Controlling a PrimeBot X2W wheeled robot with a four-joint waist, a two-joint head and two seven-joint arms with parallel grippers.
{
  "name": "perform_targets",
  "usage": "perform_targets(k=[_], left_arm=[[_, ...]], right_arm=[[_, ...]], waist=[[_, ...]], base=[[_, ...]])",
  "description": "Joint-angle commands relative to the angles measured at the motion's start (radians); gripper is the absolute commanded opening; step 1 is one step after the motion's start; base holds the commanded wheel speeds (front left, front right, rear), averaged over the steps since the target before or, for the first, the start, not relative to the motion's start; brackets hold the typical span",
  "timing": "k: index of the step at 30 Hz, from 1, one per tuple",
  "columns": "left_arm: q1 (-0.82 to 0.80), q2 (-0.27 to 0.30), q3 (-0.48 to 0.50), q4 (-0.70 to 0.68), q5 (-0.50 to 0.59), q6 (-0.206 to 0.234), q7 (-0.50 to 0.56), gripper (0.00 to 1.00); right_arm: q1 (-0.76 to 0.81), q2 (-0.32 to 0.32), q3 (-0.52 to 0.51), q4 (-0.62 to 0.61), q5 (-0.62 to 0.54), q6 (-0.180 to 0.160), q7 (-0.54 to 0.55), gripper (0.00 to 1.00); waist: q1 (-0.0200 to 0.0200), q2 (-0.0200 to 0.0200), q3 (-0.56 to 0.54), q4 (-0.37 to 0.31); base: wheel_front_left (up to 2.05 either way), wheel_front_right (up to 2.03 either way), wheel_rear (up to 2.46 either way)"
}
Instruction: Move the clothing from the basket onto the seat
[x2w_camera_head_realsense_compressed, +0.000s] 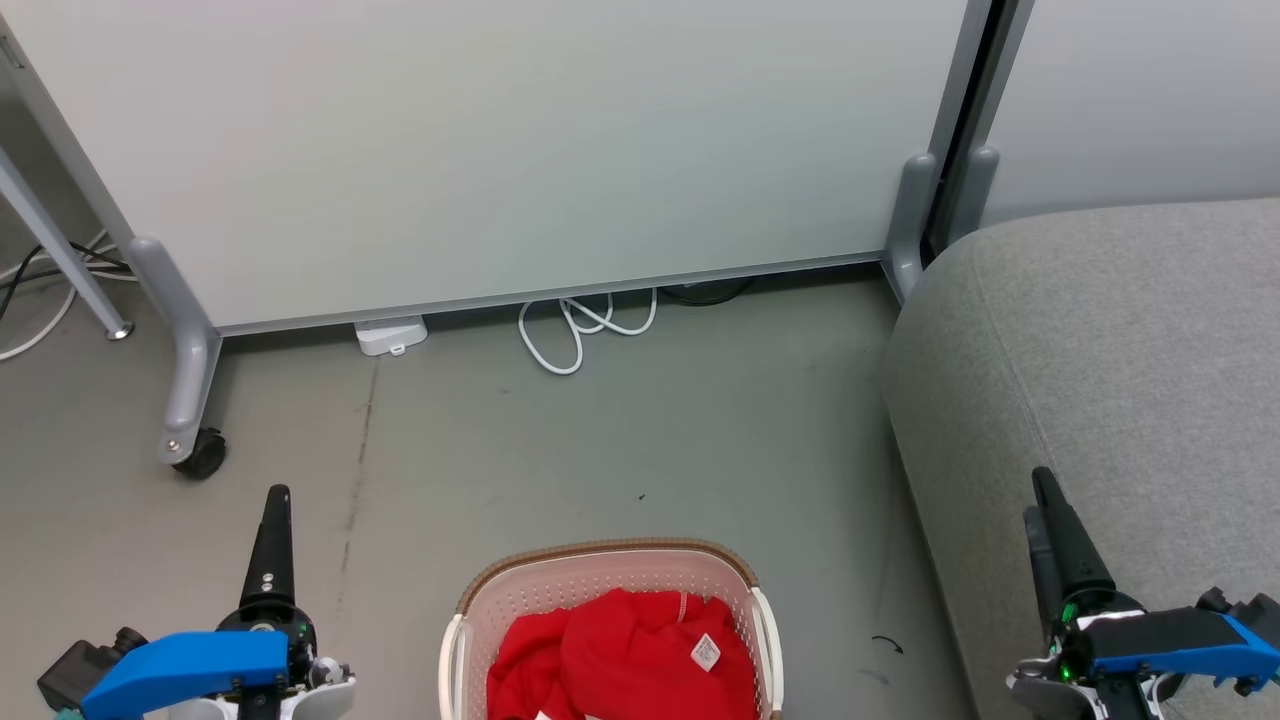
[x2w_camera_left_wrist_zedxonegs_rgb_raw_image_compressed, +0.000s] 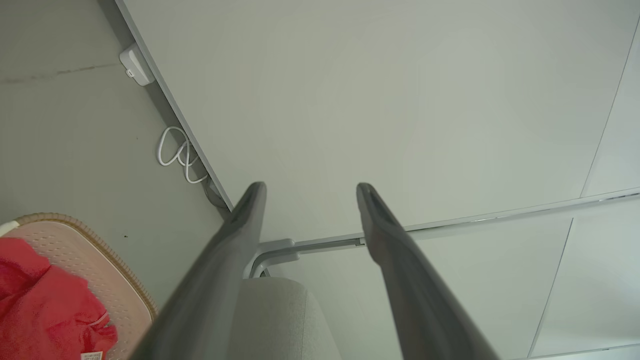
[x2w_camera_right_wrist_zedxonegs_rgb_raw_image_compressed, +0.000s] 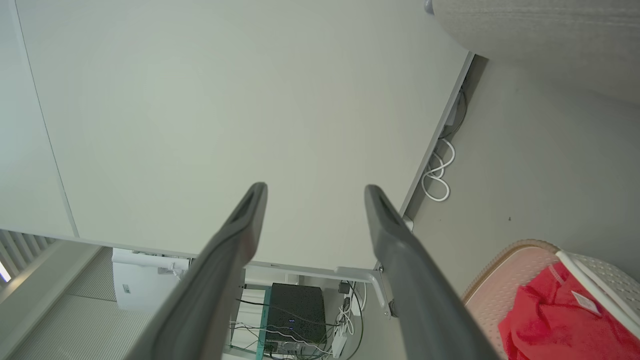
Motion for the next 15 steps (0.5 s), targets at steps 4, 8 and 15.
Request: perform_targets(k=[4,8,15], left_arm=[[-0.033,0.008,-0.007,-0.033,0.107,0.002,-0.024,1.00],[-0.034,0.008,-0.022,-0.048,0.198,0.013,-0.040,1.00],[-0.032,0.009,-0.057,-0.071,0.359,0.035,-0.067,1.00]], right_arm=[[-0.028,-0.005,0.019,-0.036,-0.102,0.001,-0.024,1.00],[-0.030,-0.006,0.030,-0.049,-0.185,0.002,-0.040,1.00],[-0.033,-0.007,0.049,-0.067,-0.332,0.002,-0.067,1.00]], waist=[[0.0000,-0.0001,0.002,0.001],[0.0000,-0.0001,0.003,0.002],[0.0000,-0.0001,0.004,0.004]], base=[[0.00,0.00,0.00],[0.00,0.00,0.00],[0.00,0.00,0.00]])
